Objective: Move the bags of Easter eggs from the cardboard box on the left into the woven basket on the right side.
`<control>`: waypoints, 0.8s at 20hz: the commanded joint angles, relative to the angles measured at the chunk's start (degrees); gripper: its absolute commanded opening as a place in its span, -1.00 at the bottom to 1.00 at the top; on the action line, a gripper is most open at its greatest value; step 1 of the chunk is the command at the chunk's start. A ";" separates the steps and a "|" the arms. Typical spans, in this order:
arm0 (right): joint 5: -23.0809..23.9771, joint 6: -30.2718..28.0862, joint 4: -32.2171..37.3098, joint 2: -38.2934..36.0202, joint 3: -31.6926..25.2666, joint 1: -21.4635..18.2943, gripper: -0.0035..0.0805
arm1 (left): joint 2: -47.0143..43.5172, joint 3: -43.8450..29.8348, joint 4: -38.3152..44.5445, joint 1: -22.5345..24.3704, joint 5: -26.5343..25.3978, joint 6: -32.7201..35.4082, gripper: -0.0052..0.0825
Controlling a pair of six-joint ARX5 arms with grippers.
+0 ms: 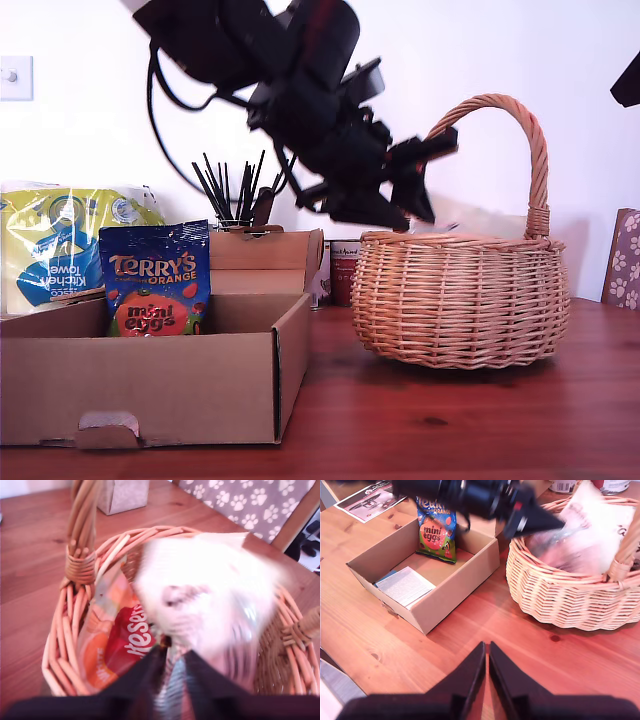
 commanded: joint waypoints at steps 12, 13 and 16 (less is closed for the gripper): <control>-0.22 -0.09 0.31 -0.02 0.66 0.26 -0.95 | -14.34 6.86 -34.97 2.89 -0.13 15.37 -0.88; -0.22 -0.11 0.28 -0.02 0.66 0.26 -0.95 | -15.45 5.66 -35.04 3.74 0.55 17.16 -0.88; -0.22 -0.11 0.24 -0.02 0.66 0.26 -0.95 | -20.20 -0.94 -34.03 7.30 4.57 22.16 -0.88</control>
